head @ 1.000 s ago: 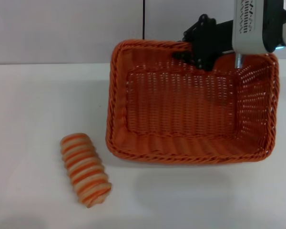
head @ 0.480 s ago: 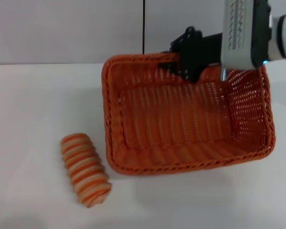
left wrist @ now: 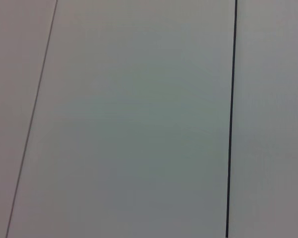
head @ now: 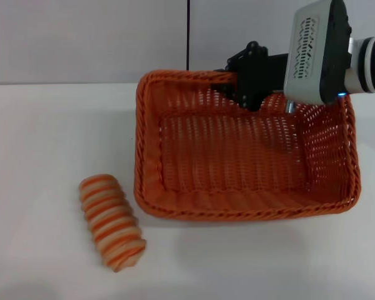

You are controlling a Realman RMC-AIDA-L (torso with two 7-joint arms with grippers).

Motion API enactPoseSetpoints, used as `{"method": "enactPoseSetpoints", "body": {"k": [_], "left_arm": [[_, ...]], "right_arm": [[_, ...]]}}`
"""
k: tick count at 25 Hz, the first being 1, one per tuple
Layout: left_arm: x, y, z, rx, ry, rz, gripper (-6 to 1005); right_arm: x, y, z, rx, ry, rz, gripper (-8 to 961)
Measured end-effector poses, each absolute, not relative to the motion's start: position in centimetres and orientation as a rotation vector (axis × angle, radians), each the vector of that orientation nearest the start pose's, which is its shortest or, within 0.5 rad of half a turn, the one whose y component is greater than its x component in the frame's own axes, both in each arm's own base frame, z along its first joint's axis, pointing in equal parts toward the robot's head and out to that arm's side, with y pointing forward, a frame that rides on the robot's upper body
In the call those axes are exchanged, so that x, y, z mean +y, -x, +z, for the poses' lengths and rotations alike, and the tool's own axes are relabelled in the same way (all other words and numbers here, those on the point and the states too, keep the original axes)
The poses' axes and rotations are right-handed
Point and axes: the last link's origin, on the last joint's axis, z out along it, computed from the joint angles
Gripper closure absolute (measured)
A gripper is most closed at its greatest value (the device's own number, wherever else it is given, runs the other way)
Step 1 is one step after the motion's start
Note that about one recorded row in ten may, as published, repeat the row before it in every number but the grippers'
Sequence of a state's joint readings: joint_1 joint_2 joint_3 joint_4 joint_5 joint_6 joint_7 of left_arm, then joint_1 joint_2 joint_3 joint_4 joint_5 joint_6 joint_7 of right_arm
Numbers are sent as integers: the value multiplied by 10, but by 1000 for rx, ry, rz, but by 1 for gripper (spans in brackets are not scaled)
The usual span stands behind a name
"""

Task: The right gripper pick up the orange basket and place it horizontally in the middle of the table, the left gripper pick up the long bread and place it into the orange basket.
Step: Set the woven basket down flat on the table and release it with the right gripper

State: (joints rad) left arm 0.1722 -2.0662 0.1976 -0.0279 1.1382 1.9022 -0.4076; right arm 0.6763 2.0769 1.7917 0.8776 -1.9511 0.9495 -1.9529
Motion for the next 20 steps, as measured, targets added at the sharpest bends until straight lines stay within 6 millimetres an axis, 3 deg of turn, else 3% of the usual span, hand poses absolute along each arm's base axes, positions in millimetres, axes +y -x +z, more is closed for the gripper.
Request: {"method": "enactPoseSetpoints", "body": {"k": [20], "left_arm": [[64,399,62,-519,1150,-755,209]], "right_arm": [[398,-183,-58,-383,2619,161,771]]}}
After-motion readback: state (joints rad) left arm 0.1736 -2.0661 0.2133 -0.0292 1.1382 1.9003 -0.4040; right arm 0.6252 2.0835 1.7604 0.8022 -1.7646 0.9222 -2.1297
